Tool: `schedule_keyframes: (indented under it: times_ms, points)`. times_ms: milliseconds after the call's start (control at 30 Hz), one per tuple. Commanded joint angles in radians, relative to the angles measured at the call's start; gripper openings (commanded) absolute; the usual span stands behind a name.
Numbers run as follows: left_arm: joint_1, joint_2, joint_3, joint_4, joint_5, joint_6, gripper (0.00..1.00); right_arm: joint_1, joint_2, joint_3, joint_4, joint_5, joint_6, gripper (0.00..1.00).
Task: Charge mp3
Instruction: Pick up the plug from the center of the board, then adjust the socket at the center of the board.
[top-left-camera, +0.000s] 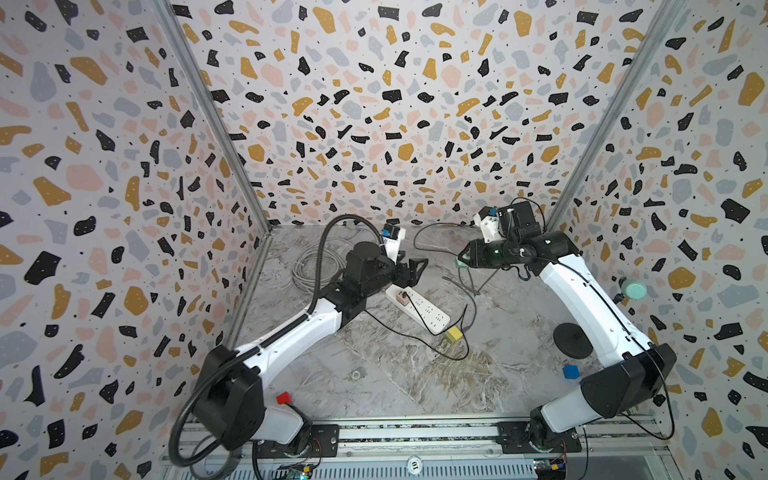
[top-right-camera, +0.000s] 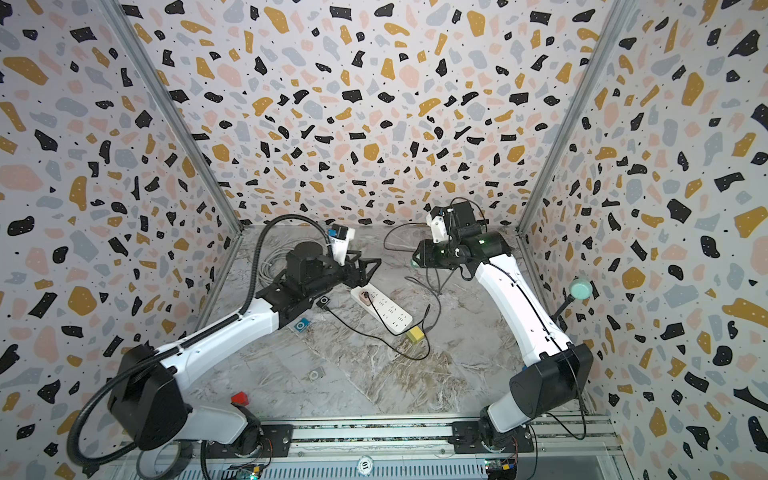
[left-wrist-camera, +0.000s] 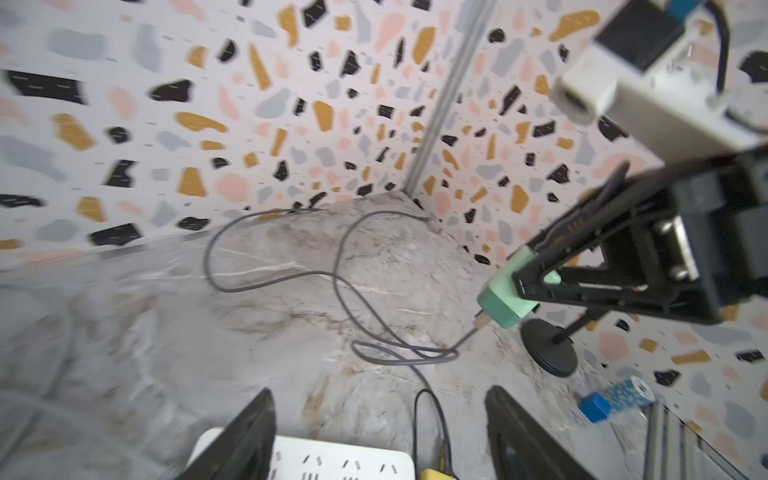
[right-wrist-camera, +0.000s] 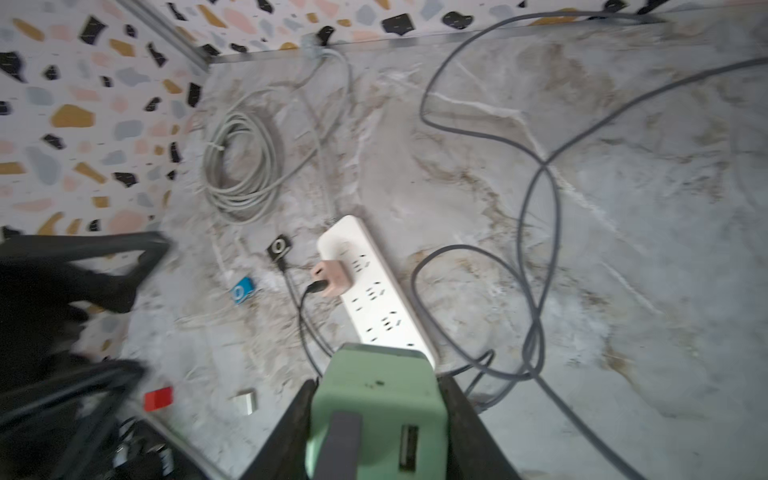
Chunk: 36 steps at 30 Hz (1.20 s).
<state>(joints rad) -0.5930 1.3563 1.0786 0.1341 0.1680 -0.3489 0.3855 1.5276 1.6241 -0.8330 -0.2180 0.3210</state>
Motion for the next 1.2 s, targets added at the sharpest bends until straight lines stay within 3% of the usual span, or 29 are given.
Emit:
schedule_keyframes:
  times_ms: [0, 100, 233, 433, 500, 600, 900, 1167]
  points:
    - [0.010, -0.148, -0.017, -0.136, -0.177, -0.106, 0.90, 0.075, 0.028, -0.024, 0.049, 0.122, -0.046, 0.00]
    - [0.022, -0.255, -0.042, -0.191, -0.274, -0.113, 0.97, 0.180, 0.084, -0.033, 0.122, 0.120, -0.116, 0.00]
    - [0.032, -0.369, -0.077, -0.200, -0.331, -0.090, 1.00, 0.260, 0.075, -0.191, 0.326, 0.016, -0.308, 0.00]
    - [0.036, -0.424, -0.069, -0.252, -0.368, -0.031, 1.00, 0.211, 0.018, -0.410, 0.539, -0.167, -0.697, 0.00]
    - [0.036, -0.434, -0.074, -0.252, -0.372, -0.016, 1.00, 0.162, 0.016, -0.438, 0.579, -0.221, -0.757, 0.00]
    - [0.036, -0.450, -0.086, -0.251, -0.382, 0.005, 1.00, 0.118, 0.068, -0.398, 0.524, -0.275, -0.852, 0.00]
    - [0.036, -0.478, -0.129, -0.203, -0.367, 0.062, 1.00, 0.090, 0.136, -0.362, 0.355, -0.398, -1.354, 0.00]
    - [0.036, -0.475, -0.163, -0.172, -0.368, 0.126, 1.00, 0.094, 0.229, -0.253, 0.206, -0.381, -1.588, 0.00]
